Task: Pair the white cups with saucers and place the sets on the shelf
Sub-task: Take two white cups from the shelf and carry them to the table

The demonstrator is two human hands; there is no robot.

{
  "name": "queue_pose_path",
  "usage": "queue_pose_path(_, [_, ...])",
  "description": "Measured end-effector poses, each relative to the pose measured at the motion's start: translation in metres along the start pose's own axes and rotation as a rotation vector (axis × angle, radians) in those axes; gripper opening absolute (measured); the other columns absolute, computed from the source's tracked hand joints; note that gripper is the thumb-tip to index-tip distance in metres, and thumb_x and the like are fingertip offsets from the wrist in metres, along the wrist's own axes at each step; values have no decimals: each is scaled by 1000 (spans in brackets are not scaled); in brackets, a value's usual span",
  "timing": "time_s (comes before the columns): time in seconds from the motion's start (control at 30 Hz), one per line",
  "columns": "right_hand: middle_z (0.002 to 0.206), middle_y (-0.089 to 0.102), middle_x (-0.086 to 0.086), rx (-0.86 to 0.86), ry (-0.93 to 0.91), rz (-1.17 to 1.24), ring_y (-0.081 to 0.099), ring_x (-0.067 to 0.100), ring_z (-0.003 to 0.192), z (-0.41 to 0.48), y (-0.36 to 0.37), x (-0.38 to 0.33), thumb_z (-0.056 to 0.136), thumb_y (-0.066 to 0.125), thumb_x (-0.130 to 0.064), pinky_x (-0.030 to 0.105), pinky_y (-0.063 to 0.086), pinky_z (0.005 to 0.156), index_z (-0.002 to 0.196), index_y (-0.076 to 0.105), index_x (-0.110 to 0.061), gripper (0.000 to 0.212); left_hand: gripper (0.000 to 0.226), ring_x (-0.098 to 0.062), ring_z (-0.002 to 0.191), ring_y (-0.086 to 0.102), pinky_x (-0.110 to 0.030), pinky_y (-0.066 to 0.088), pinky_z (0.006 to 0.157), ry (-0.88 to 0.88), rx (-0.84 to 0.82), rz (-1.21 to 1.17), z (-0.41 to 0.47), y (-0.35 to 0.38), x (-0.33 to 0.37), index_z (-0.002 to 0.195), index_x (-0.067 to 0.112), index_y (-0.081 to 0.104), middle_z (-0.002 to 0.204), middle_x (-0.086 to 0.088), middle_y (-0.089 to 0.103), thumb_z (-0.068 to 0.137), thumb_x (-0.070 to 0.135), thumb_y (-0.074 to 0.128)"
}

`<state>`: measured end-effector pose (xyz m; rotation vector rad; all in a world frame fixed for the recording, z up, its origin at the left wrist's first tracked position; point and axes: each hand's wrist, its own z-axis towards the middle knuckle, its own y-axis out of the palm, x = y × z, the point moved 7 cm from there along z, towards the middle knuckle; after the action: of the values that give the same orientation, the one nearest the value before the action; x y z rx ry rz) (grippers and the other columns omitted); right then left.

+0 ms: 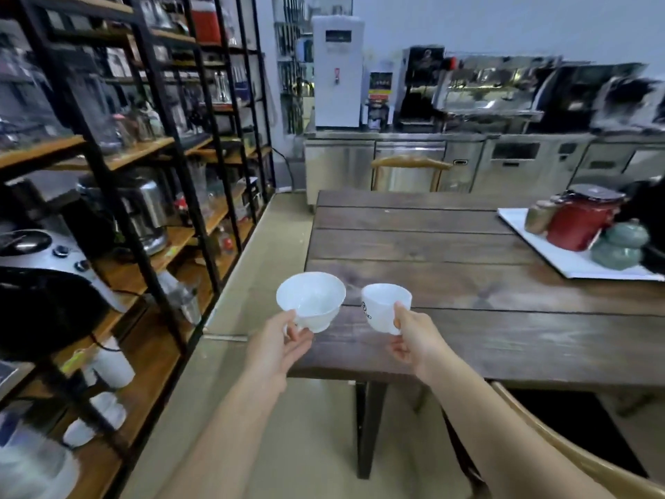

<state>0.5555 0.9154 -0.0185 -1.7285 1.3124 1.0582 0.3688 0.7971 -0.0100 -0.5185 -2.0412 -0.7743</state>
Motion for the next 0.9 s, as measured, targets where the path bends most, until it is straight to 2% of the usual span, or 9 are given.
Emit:
queue_pose_path(0.17, [85, 48, 9, 30, 107, 40, 40, 20, 60, 48, -23, 10, 96, 39, -36, 25, 44, 53, 92, 47, -10, 27, 37, -24, 79, 66, -39, 50, 86, -48, 6, 51, 43, 36, -18, 54, 8, 42, 81, -9, 57, 88, 12, 56])
queue_pose_path(0.27, [81, 46, 9, 48, 177, 51, 40, 21, 60, 78, -29, 14, 96, 39, -37, 25, 43, 49, 98, 47, -10, 28, 38, -24, 79, 66, -37, 49, 79, -87, 7, 97, 78, 51, -28, 54, 8, 42, 85, -10, 58, 88, 15, 56])
queue_pose_path(0.47, [73, 42, 7, 107, 224, 41, 36, 18, 53, 143, -40, 4, 96, 40, -34, 24, 37, 47, 93, 48, -9, 27, 35, -23, 76, 64, -34, 50, 70, -190, -3, 203, 152, 90, -48, 58, 5, 48, 90, -12, 59, 88, 19, 57])
queue_pose_path(0.53, [70, 42, 6, 117, 212, 35, 36, 17, 52, 165, -43, -3, 97, 38, -30, 22, 33, 44, 84, 48, -10, 25, 20, -24, 76, 63, -36, 51, 74, -219, 5, 209, 172, 104, -52, 82, -1, 59, 95, -16, 59, 88, 18, 58])
queue_pose_path(0.6, [68, 41, 5, 118, 203, 52, 35, 17, 50, 187, -44, -8, 96, 38, -26, 20, 31, 41, 74, 44, -14, 26, 32, -25, 77, 62, -38, 51, 78, -234, 8, 193, 187, 118, -52, 114, -2, 55, 88, -16, 59, 88, 16, 59])
queue_pose_path(0.67, [68, 43, 5, 144, 215, 67, 36, 16, 49, 206, -50, -7, 96, 38, -25, 21, 32, 40, 71, 42, -16, 27, 37, -25, 81, 63, -38, 52, 83, -250, 15, 196, 200, 130, -52, 121, 1, 49, 87, -15, 59, 89, 15, 59])
queue_pose_path(0.73, [72, 44, 5, 166, 235, 114, 37, 16, 52, 223, -54, -3, 96, 38, -25, 23, 35, 42, 74, 43, -15, 25, 38, -24, 87, 63, -39, 51, 88, -294, -1, 188, 207, 143, -55, 125, 3, 47, 94, -15, 58, 90, 15, 58])
queue_pose_path(0.8, [77, 44, 5, 177, 265, 150, 37, 15, 56, 236, -57, 3, 97, 37, -22, 22, 35, 44, 90, 45, -12, 15, 39, -23, 89, 62, -39, 49, 93, -344, -13, 174, 214, 151, -60, 127, 2, 45, 102, -16, 56, 91, 11, 56])
queue_pose_path(0.9, [77, 43, 6, 158, 279, 194, 34, 14, 55, 253, -59, 13, 98, 35, -19, 23, 36, 49, 110, 42, -13, 16, 30, -20, 90, 58, -40, 45, 102, -388, -18, 194, 225, 159, -68, 120, -2, 49, 91, -15, 55, 92, 6, 54])
